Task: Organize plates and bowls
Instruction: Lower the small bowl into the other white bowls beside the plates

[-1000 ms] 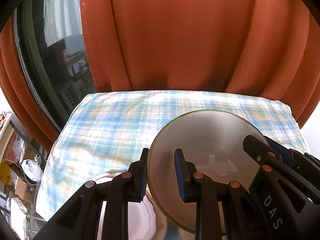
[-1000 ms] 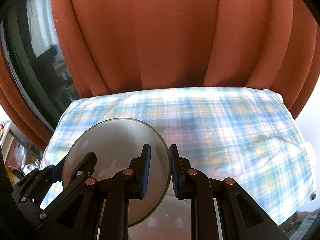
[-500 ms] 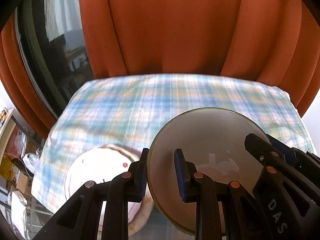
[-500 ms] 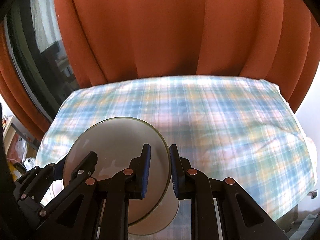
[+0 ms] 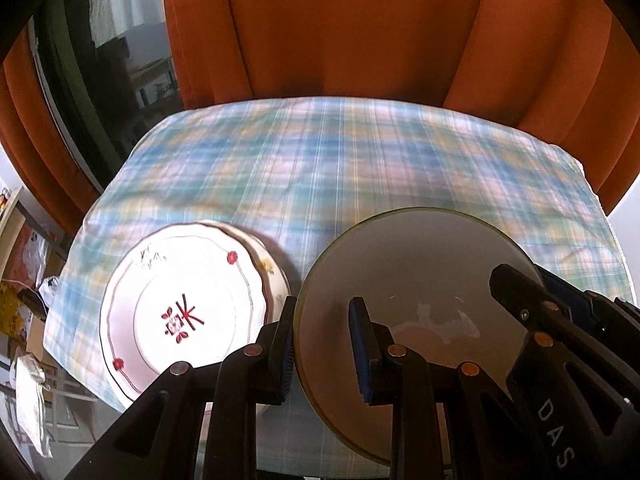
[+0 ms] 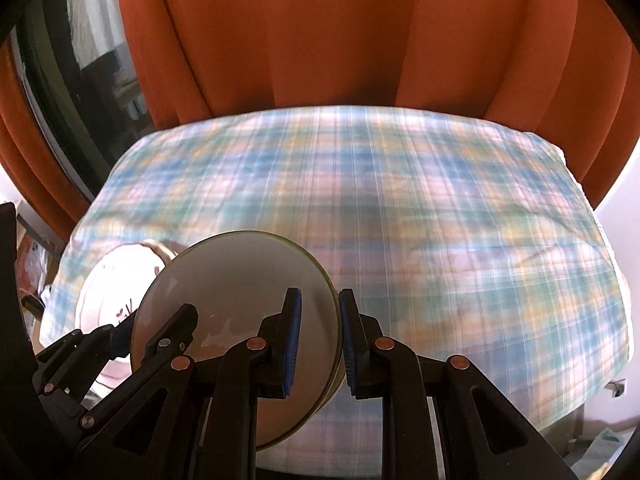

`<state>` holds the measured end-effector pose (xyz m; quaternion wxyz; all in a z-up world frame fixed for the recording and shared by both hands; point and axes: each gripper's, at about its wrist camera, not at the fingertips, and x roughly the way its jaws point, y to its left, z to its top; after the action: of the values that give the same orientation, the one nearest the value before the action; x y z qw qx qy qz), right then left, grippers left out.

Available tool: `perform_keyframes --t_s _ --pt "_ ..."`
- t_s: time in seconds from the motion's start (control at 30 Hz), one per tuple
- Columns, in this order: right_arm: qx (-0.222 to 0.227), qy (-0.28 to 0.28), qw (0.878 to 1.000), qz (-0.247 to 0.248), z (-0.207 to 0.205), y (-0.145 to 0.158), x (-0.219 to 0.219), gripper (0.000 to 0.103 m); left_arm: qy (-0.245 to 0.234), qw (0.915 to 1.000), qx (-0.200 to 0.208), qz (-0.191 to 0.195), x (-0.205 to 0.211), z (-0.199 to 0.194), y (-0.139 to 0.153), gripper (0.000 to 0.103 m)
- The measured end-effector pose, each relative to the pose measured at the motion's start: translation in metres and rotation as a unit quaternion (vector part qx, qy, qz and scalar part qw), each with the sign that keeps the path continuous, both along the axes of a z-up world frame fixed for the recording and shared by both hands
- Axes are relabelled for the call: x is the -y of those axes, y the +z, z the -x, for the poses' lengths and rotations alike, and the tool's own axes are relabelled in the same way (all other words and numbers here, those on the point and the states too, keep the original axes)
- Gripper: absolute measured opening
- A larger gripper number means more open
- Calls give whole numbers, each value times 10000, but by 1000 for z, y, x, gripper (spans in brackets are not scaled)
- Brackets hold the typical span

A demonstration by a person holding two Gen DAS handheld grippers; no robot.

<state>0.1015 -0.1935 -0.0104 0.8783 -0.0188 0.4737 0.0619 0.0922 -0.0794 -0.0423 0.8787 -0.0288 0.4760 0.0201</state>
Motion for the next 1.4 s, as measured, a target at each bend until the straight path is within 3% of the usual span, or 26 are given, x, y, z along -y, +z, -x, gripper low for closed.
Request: perform_keyframes --t_s 0.4,0.77,0.9,0.97,1.03,1.1,1.4 --pt "-193 182 9996 103 -3 -16 -2 23 178 9995 -271 26 4 -4 -18 23" --pt "-38 293 9987 405 -7 -25 -3 22 -124 9990 -414 110 8 -8 -28 23" --pt "-58 144 9990 424 -8 -26 -4 24 -327 9978 -452 372 5 -11 -28 36" --pt "-152 75 9993 347 -9 -27 -4 34 -478 9961 -530 520 4 -12 -30 44" --pt "-341 35 9991 233 -11 -32 -6 55 -554 9949 -589 608 2 -12 -31 58" --pt "-407 -56 9990 202 -11 -35 -7 66 -675 9936 -612 673 -1 -12 -32 64" --pt "-847 -712 9933 330 -21 -43 -11 67 -1208 9812 -966 1153 -13 -32 -43 66"
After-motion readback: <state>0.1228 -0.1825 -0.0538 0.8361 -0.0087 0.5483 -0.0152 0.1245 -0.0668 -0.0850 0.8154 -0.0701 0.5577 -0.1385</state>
